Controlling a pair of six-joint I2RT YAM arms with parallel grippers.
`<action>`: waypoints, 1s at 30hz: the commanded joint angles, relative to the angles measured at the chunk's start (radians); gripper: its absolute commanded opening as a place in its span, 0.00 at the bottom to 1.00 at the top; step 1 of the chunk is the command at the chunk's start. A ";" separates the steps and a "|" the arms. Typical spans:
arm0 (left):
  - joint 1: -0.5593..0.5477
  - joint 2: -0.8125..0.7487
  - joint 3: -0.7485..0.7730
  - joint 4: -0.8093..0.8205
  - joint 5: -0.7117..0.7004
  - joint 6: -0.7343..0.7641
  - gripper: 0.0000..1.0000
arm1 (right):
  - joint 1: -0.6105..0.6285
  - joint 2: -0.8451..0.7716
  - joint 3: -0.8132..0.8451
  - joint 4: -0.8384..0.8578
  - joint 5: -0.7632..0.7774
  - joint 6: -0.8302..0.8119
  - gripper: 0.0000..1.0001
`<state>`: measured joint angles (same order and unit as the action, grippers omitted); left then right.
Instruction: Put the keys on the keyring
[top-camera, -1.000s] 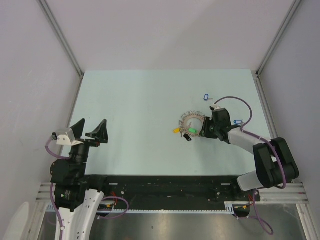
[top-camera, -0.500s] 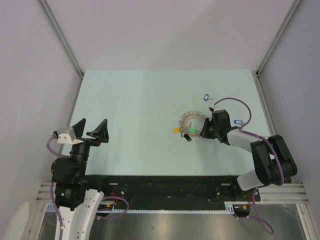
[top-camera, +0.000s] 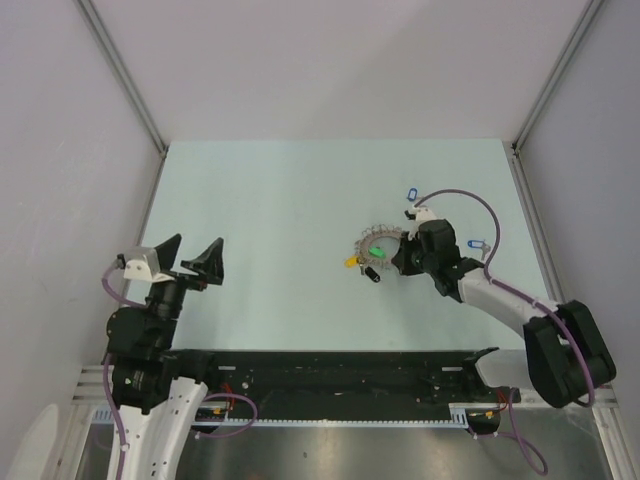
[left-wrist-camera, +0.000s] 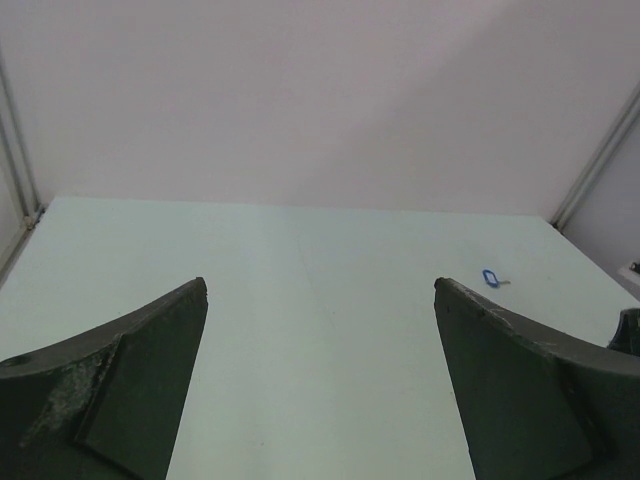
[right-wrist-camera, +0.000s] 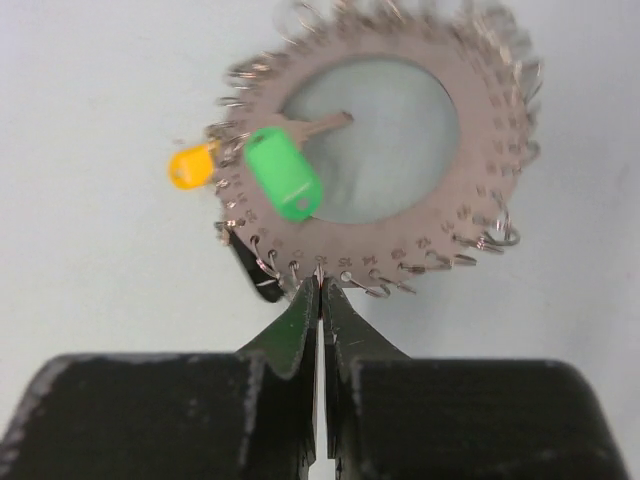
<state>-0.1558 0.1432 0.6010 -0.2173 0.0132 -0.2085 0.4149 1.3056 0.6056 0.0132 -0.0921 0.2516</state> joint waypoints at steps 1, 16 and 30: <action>-0.013 0.050 -0.023 0.064 0.143 0.026 1.00 | 0.074 -0.130 0.046 0.033 -0.032 -0.120 0.00; -0.175 0.530 0.190 0.096 0.616 0.127 1.00 | 0.202 -0.255 0.226 0.037 -0.420 -0.365 0.00; -0.407 0.792 0.290 0.121 0.547 0.307 0.88 | 0.285 -0.201 0.257 0.105 -0.526 -0.437 0.00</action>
<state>-0.5327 0.8833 0.8673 -0.1211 0.5526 0.0135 0.6842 1.0863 0.8104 0.0322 -0.5915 -0.1505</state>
